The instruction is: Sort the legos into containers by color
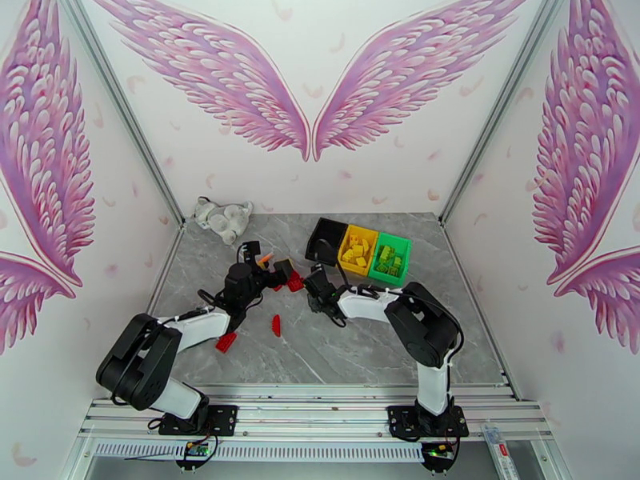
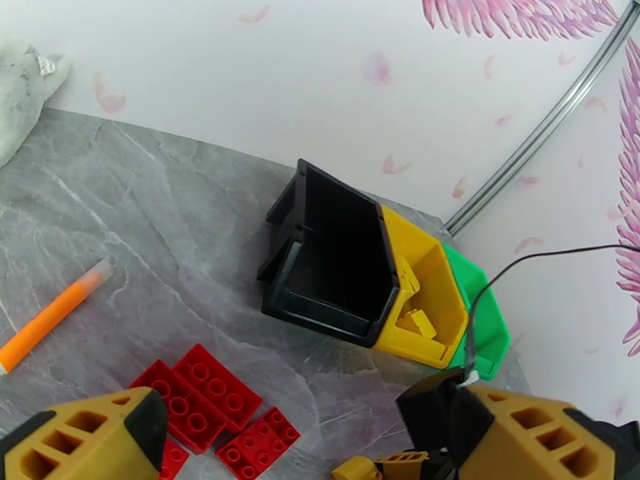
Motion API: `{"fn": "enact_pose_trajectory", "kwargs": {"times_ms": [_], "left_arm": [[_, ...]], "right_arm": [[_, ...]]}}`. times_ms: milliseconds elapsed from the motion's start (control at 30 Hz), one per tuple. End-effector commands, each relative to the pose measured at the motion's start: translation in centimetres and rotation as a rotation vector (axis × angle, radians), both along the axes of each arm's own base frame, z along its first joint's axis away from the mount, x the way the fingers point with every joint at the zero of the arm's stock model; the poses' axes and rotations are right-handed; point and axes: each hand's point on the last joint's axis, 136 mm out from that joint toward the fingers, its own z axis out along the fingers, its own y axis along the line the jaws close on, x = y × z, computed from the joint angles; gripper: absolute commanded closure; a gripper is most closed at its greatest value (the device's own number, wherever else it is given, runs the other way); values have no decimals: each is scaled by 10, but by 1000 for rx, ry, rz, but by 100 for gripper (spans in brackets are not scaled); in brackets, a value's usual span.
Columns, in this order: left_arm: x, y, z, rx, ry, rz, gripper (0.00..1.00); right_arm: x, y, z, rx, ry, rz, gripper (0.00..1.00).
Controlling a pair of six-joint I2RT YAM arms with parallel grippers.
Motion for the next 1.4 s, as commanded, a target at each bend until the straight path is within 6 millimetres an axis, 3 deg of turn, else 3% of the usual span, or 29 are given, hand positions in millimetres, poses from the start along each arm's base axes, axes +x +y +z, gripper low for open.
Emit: {"fn": "enact_pose_trajectory", "kwargs": {"times_ms": [0, 233, 367, 533, 600, 767, 867, 1000, 1200, 1367], "left_arm": [[9, -4, 7, -28, -13, -8, 1], [9, -31, 2, 83, -15, -36, 1], [7, -48, 1, 111, -17, -63, 1], [1, -59, 3, 159, -28, -76, 1], [-2, -58, 3, 167, -28, -73, 1], [-15, -42, 5, 188, -33, -29, 1], [-26, -25, 7, 197, -40, 15, 1], [-43, -2, 10, 205, -46, 73, 1], [-69, 38, 12, 206, -43, 174, 1], [-88, 74, 8, 179, -18, 253, 1]], "right_arm": [[18, -27, 20, -12, -30, -86, 73], [72, -78, 77, 72, -120, -249, 76], [105, -107, 93, 89, -149, -331, 76], [136, -130, 100, 54, -154, -397, 71], [143, -137, 98, 50, -147, -415, 67], [148, -141, 95, 43, -142, -415, 38], [140, -134, 97, 80, -155, -391, 28], [119, -111, 102, 113, -191, -331, 25], [70, -40, 104, 151, -219, -171, 25], [16, 31, 90, 167, -175, 14, 25]]}}
